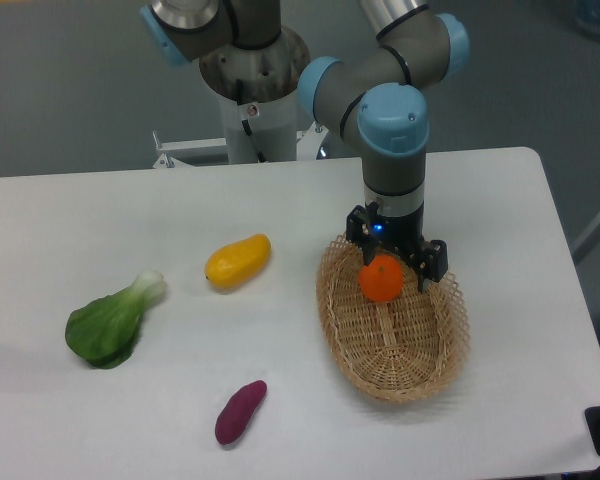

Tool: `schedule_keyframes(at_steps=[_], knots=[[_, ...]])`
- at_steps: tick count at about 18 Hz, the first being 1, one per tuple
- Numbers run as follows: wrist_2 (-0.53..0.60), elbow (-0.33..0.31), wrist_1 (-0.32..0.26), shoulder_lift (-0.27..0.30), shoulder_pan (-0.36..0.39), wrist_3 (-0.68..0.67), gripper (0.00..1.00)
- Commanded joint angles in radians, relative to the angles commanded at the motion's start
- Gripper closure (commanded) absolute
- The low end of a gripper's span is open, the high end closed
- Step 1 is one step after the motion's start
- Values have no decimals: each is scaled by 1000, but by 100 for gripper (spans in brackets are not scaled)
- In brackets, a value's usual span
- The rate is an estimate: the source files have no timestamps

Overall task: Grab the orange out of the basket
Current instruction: 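Lower the open gripper around the orange in the wicker basket, then close the gripper fingers on the orange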

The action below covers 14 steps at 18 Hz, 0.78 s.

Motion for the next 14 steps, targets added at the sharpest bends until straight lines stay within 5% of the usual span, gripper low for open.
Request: schedule_keyframes(at_steps=[14], knots=[[6,-61,9,-46,5,-282,0]])
